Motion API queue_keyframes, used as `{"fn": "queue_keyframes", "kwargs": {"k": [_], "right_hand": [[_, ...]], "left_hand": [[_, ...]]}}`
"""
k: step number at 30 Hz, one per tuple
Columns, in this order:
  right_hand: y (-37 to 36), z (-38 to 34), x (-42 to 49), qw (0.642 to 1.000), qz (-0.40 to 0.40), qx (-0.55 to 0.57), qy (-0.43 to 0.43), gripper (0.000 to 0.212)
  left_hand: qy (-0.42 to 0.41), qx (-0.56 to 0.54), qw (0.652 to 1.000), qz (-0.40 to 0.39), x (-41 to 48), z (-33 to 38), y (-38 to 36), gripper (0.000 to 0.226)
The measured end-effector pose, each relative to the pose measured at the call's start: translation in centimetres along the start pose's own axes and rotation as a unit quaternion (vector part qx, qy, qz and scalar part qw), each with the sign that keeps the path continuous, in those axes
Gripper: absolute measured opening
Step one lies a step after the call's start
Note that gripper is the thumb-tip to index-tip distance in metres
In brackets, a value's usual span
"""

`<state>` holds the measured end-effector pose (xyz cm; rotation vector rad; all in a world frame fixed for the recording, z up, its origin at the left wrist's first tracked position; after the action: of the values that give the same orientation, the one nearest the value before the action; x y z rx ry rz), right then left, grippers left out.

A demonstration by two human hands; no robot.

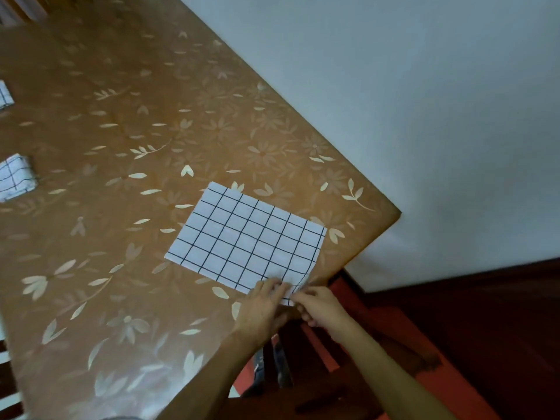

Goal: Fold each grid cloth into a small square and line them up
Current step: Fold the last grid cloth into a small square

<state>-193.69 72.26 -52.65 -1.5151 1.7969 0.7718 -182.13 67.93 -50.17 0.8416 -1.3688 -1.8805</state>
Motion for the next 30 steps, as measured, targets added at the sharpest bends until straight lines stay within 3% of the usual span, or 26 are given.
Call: {"fn": "queue_keyframes", "kwargs": {"k": [3, 5, 8, 10, 12, 16, 18, 20, 21, 23, 25, 27, 30], "right_hand": [[-0.7, -1.2, -1.6, 0.998, -0.032, -0.02, 0.057, 0.014], [-0.2, -1.8, -2.2, 0.992, -0.02, -0.062, 0.108, 0.016], [1.9, -3.4, -2.8, 0.959, 0.053, -0.198, 0.195, 0.066], [2.1, -4.9, -3.1, 0.886, 0.09, -0.38, 0.252, 0.089], [1.3, -5.4, -3.0, 0.817, 0.079, -0.493, 0.288, 0.085], [-0.2, -5.0, -2.0, 0.773, 0.011, -0.552, 0.311, 0.041], [-0.3, -4.8, -1.5, 0.792, -0.01, -0.534, 0.296, 0.022], [-0.1, -4.6, -1.3, 0.836, -0.041, -0.477, 0.27, 0.009], [-0.1, -4.5, -1.5, 0.856, -0.056, -0.443, 0.26, 0.009], [-0.4, -4.6, -2.1, 0.897, -0.099, -0.364, 0.231, 0.03], [-0.6, -4.6, -2.3, 0.934, -0.137, -0.266, 0.194, 0.041], [-0.7, -4.9, -2.0, 0.951, -0.14, -0.202, 0.189, 0.038], [-0.2, -5.1, -0.9, 0.964, -0.089, -0.161, 0.192, 0.025]], "left_hand": [[0.016, -0.116, 0.992, 0.036, -0.7, -1.1, 0.1, 0.033], [0.055, -0.169, 0.984, 0.024, -1.3, -2.6, 0.0, 0.033], [0.114, -0.231, 0.966, -0.007, -3.1, -4.3, 0.6, 0.023], [0.146, -0.327, 0.933, -0.037, -4.4, -5.3, 0.6, 0.025], [0.162, -0.415, 0.893, -0.066, -5.4, -6.0, 0.5, 0.03], [0.221, -0.536, 0.808, -0.102, -7.5, -8.1, 0.1, 0.026], [0.25, -0.576, 0.771, -0.105, -8.6, -9.7, -0.9, 0.026], [0.275, -0.609, 0.737, -0.103, -9.6, -11.0, -1.4, 0.029], [0.287, -0.623, 0.722, -0.098, -10.0, -11.4, -1.5, 0.031], [0.305, -0.643, 0.698, -0.079, -10.6, -12.3, -1.4, 0.036], [0.326, -0.65, 0.684, -0.047, -10.9, -13.1, -1.0, 0.034], [0.35, -0.65, 0.675, -0.014, -11.2, -14.0, -0.8, 0.033], [0.36, -0.619, 0.698, 0.016, -11.1, -14.3, 0.3, 0.037]]}}
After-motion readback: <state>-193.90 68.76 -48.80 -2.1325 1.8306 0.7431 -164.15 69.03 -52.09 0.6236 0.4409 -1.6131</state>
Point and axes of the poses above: each hand's wrist, its own x-axis towards the middle knuckle, its own y-axis out of the back of the hand, z = x × y, the point moved 10 cm from there along x, towards the middle knuckle, and after that the axes turned 11 degrees about x, right-handed, at the moved point
